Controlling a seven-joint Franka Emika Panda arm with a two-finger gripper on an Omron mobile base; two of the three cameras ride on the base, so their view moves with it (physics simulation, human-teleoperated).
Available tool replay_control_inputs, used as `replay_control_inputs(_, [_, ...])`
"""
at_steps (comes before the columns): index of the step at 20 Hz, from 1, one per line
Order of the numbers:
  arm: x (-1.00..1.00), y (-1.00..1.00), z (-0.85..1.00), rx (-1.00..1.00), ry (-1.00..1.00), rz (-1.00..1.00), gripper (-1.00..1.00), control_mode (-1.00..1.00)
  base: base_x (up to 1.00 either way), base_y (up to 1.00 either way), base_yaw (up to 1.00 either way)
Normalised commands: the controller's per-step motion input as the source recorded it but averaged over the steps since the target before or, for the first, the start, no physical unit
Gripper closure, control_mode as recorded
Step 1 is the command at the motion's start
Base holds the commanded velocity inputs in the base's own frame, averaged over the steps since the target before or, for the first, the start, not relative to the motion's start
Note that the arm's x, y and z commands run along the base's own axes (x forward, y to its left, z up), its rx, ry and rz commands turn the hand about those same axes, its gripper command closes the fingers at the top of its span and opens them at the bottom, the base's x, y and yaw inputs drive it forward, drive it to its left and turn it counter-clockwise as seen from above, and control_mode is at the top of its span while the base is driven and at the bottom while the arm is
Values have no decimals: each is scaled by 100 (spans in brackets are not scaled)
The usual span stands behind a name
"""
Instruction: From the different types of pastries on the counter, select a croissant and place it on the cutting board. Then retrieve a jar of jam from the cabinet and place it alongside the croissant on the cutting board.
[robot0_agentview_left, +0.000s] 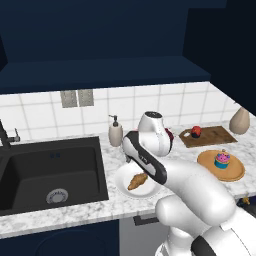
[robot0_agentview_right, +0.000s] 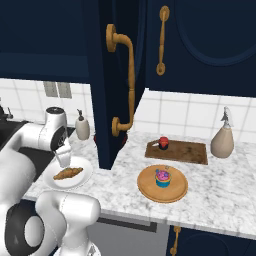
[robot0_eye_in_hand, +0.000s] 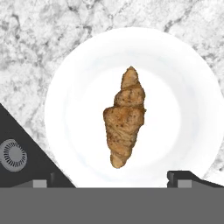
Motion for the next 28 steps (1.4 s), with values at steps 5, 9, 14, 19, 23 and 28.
replay_control_inputs(5, [3, 0, 0, -2, 1, 0, -100, -100, 0, 0, 0])
replay_control_inputs(9, [-23, 0, 0, 0, 3, 0, -100, -100, 0, 0, 0])
replay_control_inputs(14, [0, -19, -11, 0, 0, 0, -100, -100, 0, 0, 0])
replay_control_inputs(19, [0, -25, -19, 0, 0, 0, -100, -100, 0, 0, 0])
replay_control_inputs(23, [0, 0, -28, 0, 0, 0, -100, -100, 0, 0, 0])
replay_control_inputs(28, [2, 0, -47, 0, 0, 0, -100, -100, 0, 0, 0])
